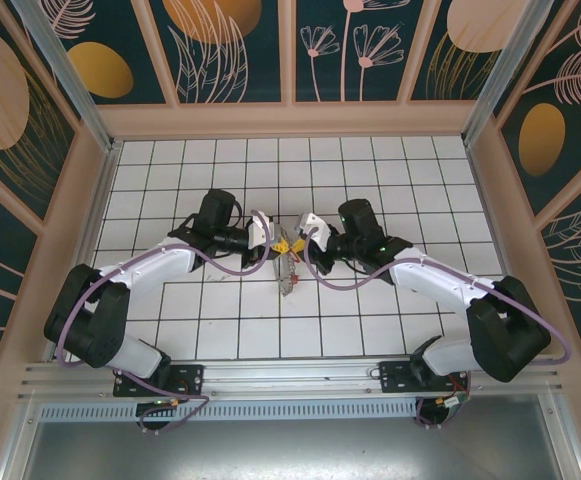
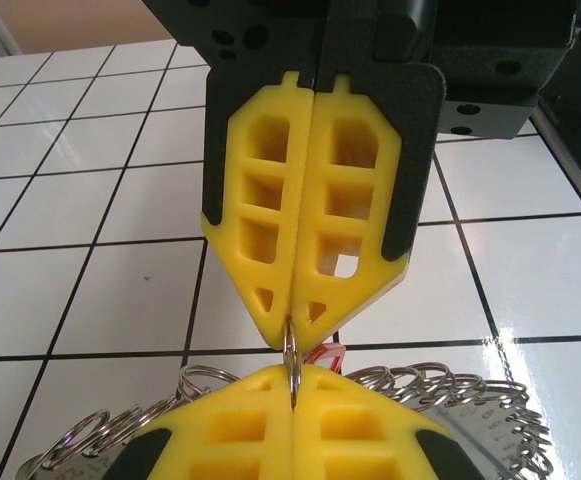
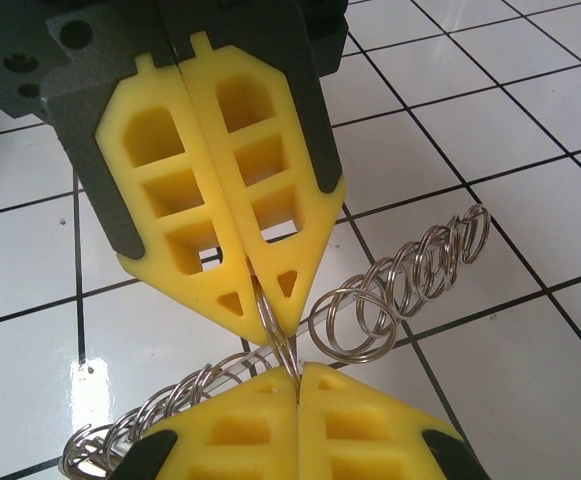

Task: Put the keys on the keyring

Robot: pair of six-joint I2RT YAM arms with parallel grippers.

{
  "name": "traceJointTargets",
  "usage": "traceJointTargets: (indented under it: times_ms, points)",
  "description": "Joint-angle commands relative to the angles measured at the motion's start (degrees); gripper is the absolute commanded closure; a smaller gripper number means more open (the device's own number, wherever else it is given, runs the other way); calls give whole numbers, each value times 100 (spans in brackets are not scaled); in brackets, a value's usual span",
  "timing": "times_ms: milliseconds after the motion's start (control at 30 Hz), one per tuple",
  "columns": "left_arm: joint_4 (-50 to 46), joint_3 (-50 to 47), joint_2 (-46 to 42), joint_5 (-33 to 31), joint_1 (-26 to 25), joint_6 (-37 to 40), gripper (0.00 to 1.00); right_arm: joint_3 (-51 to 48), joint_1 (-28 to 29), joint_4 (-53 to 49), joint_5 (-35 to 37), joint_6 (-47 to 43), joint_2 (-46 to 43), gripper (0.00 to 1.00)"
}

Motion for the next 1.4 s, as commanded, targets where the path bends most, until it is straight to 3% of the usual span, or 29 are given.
traceJointTargets:
  times_ms: [0,633,1233,1367]
  points:
    - [502,18,-214,707,-38,-130,100,-198,-155,-60,-18,-24,149,100]
    - [-87,212,-173,767,-38,280,100,317,-299,-1287,170,-568,232,100]
    - [1559,-151,-215,1484,-31,-837,100,-245,-318,-82,-129,255,294,100]
    - [1616,-239,-247,1445,-33,-881,100,-313,-322,-24,-78,242,225,90]
